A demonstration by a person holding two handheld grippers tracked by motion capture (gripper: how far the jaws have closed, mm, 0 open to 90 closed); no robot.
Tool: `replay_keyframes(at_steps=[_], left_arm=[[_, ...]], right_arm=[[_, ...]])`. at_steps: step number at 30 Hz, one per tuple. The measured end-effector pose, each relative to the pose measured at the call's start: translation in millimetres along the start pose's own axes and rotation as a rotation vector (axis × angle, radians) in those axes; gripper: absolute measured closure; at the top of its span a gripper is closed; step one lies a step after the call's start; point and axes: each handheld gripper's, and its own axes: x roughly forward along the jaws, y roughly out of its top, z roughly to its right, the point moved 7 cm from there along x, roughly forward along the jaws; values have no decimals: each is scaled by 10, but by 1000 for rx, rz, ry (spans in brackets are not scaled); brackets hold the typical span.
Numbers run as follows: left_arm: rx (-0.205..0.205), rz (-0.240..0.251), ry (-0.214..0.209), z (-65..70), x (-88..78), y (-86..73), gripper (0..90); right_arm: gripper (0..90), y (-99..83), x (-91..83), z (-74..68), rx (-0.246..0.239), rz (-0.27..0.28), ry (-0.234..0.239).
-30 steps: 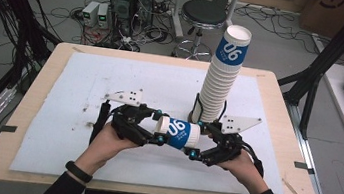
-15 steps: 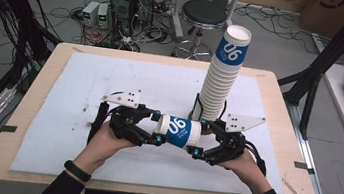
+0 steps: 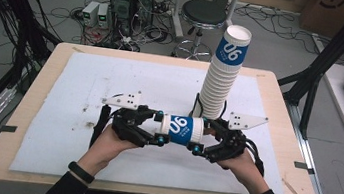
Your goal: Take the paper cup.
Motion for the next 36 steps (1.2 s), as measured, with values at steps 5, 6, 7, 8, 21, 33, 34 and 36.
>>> replay_keyframes(at_steps=[5,6,7,8,21,33,34,36], left_arm=[[8,-81,13,11,7,-10,266],[8,-109,16,15,6,-16,259],[17,-132,23,18,2,-21,254],[27,-151,33,22,-1,-23,254],[97,-244,33,45,48,-95,289],[104,-79,37,32,-67,35,294],[102,-77,34,37,-57,35,294],[106,-72,29,41,-35,24,294]], right_arm=[[191,-20,-1,-5,-29,-26,9],[191,-27,-1,-15,-24,-33,14],[193,-34,4,-12,-31,-39,16],[193,-43,9,-14,-34,-49,15],[158,-58,31,-28,-64,-86,19],[157,12,-20,2,4,-17,13],[157,13,-3,-5,8,-15,13],[157,13,21,-27,24,-12,26]])
